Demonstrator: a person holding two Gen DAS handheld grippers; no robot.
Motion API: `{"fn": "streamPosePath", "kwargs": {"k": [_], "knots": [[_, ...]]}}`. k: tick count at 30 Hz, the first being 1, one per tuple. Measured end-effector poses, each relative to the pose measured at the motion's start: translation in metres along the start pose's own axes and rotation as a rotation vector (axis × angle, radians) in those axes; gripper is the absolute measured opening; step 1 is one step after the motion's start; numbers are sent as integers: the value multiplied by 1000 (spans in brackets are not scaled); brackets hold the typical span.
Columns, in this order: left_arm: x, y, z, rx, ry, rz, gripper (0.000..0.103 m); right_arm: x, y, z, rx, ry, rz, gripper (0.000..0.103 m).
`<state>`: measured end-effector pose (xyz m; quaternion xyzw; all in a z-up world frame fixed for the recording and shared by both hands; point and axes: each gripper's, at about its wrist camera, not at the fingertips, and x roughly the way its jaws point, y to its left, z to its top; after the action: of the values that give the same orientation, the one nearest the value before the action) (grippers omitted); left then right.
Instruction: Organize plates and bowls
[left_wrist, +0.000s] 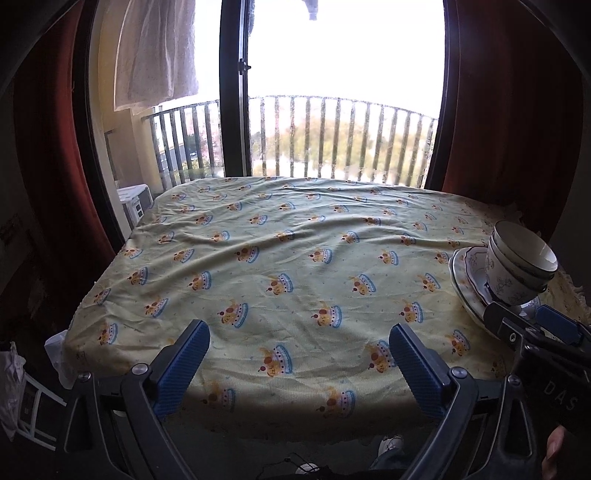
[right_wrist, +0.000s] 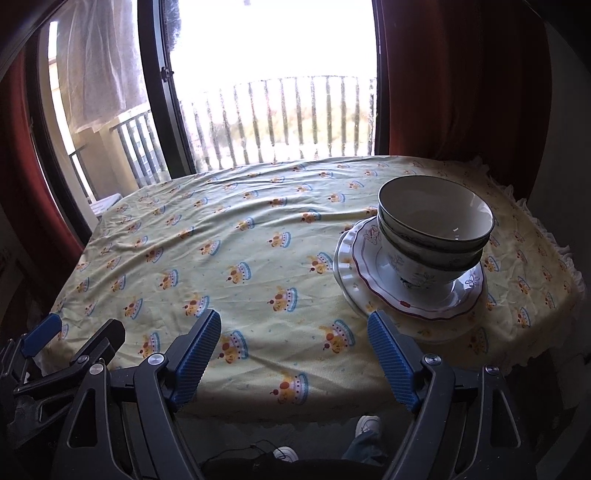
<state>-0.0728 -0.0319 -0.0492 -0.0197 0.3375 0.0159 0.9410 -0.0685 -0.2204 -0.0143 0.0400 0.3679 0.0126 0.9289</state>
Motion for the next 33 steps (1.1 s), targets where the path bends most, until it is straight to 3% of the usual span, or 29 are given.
{"fn": "streamPosePath", "kwargs": {"k": [33], "knots": [[2,-5,10,-9,-28,-13,103,0,-6,4,-20,-31,-37,87]]}}
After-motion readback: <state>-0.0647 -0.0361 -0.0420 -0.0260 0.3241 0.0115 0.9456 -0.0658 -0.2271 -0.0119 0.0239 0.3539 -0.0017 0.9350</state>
